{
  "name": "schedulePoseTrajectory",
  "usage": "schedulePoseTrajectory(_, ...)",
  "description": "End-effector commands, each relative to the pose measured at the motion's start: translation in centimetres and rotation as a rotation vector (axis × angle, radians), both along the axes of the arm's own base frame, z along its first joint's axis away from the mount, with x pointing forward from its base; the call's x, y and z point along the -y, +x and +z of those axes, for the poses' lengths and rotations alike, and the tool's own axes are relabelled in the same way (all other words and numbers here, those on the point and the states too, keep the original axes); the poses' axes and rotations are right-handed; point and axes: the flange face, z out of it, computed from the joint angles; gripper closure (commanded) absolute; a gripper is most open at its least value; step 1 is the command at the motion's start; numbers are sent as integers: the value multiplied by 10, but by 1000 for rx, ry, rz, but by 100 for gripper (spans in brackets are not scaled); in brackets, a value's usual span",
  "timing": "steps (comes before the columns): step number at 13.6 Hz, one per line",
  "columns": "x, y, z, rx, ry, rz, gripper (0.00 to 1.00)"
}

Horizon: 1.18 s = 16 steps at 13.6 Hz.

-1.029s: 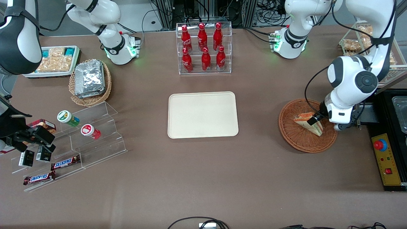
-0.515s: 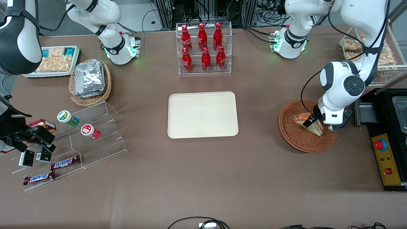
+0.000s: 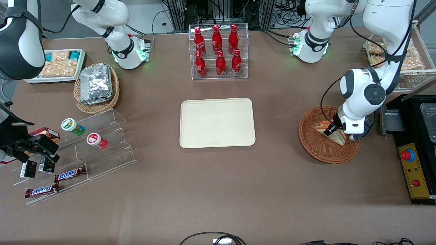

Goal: Place sandwich from basket to tray
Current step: 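Lower the left gripper and close it on the wrapped sandwich, then lift the sandwich and carry it with the left gripper over the tray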

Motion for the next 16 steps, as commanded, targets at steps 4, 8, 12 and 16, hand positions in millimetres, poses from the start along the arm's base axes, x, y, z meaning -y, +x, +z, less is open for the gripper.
schedulePoseTrajectory(4,2,3,24,26,25,-16,100)
schedulePoseTrajectory(8,10,18,76,3,81,-98,100)
schedulePoseTrajectory(12,75,40,126,-24,89,-206,100)
schedulePoseTrajectory(16,156,44,152,18,67,-336,100)
